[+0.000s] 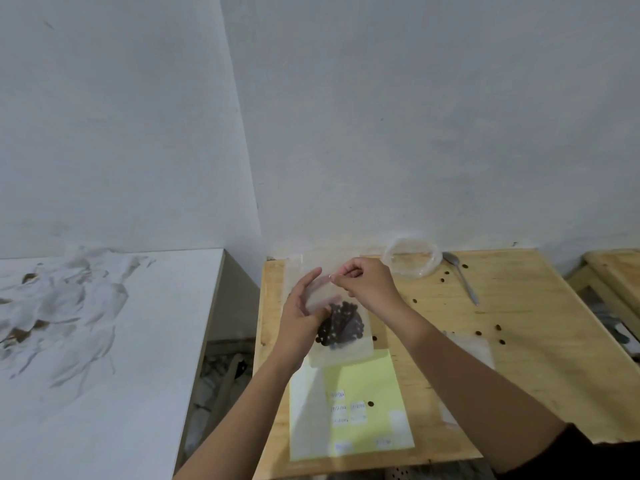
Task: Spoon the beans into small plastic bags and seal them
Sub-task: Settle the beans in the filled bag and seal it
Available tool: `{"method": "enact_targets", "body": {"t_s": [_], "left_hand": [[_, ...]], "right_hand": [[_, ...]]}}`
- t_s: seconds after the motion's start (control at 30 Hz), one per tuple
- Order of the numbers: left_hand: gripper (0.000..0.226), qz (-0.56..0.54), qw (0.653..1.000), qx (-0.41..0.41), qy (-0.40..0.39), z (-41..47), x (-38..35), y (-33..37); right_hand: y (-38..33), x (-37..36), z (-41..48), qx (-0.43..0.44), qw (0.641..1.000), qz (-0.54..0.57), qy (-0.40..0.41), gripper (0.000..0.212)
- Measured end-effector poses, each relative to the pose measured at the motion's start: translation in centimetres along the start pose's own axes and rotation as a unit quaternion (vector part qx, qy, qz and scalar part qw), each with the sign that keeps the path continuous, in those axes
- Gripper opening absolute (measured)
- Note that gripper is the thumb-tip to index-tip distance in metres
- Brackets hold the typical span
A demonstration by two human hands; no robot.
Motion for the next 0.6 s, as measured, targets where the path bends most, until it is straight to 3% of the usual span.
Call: {"method": "enact_targets", "body": {"t_s": [0.47,0.6], "left_hand": [[0.073,-0.025,1.0,0.016,-0.001,-0.6,-0.51,0.25],[0.075,-0.023,1.0,0.011,0.007,-0.81,-0.51,0.59]], "right_hand": [[0.01,-0.18,-0.46,-0.008,1.0,0.001,0.012,0.01],[-0.14,0.11,-0.54,-0.012,1.0,-0.001,0.024,0.02]]}}
Point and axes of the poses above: each hand's wrist, its own z-axis towards the middle knuckle, its own x-axis out of the back of the hand, y = z × x, the point moved 8 cm from there along z, towards the middle knuckle, and after that the axes turned 13 degrees about z, right-handed, at the moved point
